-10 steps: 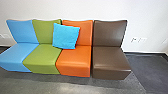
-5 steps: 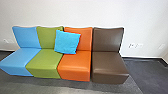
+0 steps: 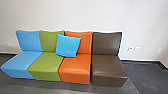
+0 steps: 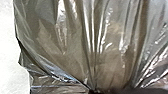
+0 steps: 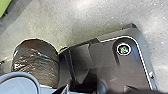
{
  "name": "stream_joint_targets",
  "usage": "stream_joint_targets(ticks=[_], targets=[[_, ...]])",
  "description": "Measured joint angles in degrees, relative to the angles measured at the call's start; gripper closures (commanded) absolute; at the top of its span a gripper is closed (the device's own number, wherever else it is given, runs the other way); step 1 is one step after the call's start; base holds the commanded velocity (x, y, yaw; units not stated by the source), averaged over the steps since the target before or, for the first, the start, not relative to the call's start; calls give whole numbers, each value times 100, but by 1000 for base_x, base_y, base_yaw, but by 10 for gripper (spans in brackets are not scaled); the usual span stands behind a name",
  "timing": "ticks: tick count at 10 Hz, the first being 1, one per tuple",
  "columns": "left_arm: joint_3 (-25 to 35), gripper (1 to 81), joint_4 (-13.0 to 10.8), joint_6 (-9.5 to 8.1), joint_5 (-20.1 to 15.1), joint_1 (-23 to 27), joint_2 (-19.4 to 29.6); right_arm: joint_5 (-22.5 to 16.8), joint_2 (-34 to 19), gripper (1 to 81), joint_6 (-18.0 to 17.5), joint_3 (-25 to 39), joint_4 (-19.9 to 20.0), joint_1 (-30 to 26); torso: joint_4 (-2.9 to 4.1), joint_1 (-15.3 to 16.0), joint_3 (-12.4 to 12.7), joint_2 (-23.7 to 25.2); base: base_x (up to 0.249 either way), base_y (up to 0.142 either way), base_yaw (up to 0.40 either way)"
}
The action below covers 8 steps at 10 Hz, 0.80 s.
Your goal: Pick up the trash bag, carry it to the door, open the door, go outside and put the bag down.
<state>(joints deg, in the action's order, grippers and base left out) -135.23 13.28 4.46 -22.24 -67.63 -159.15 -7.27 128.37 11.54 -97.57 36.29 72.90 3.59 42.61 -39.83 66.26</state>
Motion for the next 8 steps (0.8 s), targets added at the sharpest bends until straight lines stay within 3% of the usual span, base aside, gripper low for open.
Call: stream_joint_targets(ticks=[3, 8], targets=[[-730, 811, 2, 278, 208, -243, -395, 140, 378, 10, 96, -391, 33, 221, 0, -398, 22, -608, 0, 0, 0], [-992, 811, 0, 610, 503, -638, -741, 283, 755, 10, 110, -800, 52, 317, 0, -1014, 140, -1567, 0, 0, 0]])
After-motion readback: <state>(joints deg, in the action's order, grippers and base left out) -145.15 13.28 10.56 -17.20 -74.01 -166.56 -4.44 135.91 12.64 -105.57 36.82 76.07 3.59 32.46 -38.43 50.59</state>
